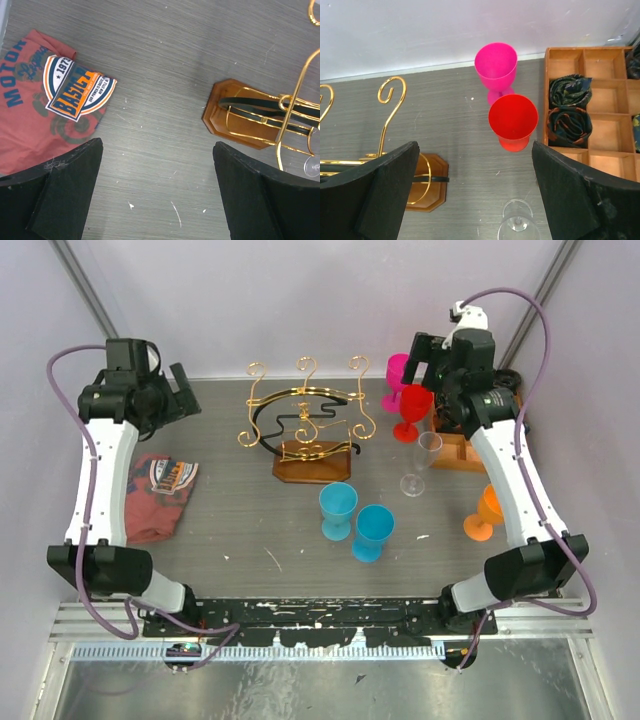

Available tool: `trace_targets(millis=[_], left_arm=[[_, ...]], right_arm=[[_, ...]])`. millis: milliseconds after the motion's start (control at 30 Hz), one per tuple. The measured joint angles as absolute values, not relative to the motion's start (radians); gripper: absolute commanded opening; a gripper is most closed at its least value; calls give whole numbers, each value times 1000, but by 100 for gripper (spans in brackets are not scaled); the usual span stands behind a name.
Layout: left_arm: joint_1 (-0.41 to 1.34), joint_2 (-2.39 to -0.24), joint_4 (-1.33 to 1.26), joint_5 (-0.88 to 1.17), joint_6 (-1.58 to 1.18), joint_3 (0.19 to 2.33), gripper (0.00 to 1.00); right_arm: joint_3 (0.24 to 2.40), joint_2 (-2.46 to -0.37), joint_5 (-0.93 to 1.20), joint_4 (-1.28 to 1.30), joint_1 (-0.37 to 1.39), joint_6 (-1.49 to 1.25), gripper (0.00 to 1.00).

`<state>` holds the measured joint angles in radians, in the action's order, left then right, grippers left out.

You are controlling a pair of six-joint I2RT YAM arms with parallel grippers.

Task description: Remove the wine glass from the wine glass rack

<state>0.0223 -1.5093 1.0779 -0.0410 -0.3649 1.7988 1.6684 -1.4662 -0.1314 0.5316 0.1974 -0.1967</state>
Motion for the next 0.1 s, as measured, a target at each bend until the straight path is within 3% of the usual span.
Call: trace_targets(millis=[100], left_arm=[[22, -1494, 1076, -33, -368, 1799, 98]], right_arm=[[1637, -1459, -105, 517, 195, -207, 100]])
